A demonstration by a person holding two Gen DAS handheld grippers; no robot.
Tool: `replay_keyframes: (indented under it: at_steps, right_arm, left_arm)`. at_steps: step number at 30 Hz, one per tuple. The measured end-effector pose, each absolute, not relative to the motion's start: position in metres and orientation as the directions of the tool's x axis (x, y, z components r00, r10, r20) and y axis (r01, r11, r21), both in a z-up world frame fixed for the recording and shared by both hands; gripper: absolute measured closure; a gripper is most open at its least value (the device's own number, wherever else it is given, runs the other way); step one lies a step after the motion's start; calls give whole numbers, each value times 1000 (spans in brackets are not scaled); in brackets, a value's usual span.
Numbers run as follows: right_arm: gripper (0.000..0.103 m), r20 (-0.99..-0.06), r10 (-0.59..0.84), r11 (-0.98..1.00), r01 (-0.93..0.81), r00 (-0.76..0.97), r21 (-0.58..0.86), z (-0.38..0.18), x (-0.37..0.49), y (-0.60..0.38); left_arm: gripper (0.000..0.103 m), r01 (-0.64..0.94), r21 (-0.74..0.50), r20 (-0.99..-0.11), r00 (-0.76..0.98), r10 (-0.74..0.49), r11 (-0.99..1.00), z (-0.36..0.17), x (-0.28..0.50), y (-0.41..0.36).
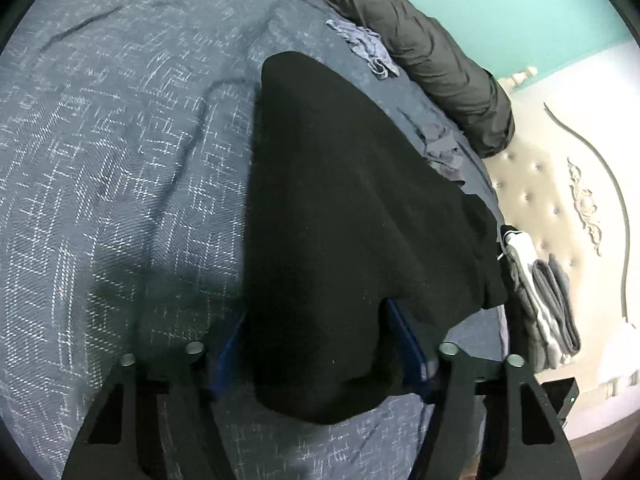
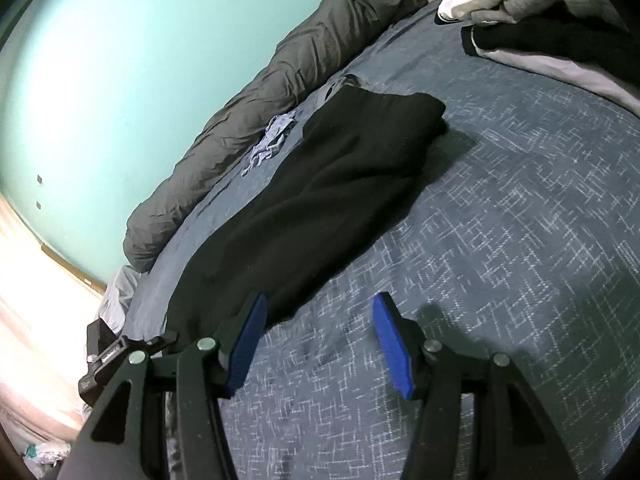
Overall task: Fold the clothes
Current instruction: 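Push the left tool under the fleece edge and grasp it to tuck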
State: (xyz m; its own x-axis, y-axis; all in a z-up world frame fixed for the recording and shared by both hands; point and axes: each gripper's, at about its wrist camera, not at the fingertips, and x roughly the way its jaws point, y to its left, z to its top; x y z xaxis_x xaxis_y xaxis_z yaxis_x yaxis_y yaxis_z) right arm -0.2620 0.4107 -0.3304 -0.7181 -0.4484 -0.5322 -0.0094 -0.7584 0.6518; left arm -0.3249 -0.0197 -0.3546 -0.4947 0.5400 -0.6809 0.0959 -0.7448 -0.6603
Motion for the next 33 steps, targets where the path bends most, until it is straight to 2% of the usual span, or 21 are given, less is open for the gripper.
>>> replay_keyframes:
  at_steps: [1,4,7,15,25,29,33]
  right_arm:
    - [45,-531,-448,-755,-14,-719,656,-331,-262,412]
    - [45,-534,-441,-753,-27,-721,658,-332,-263,413]
    - [44,-532,-440,-752,-28,-724,659,-332,-264,414]
    - [44,-532,-443,-754,-21,-721,657,-332,-261,411]
    - [43,-529,-456,-753,-7,-716,658,-330,-258,409]
    - [42,-533,-479,-754,16,-697,657,-328,-260,401]
    - [37,-542,-524,-746,48,-657,664,-329,-264,388]
  left_arm:
    - [55,95,-665,-677,-495,545,-741,-354,-325,-21]
    - [73,86,-676,-666,-497,556,-732,-350,-325,-24]
    - [78,63,-676,-657,-504,561,-734,-337,-324,-28]
    - [81,21,-638,-656,-538,529,-770,-300,-312,-55]
    - [81,87,-579,-694,-574,435,-810,-281,-271,-141]
    - [81,109,-558,-716,-564,411,-822,-289,-254,-169]
    - [80,105,-550,-724,-555,409,-829,-305,-250,-165]
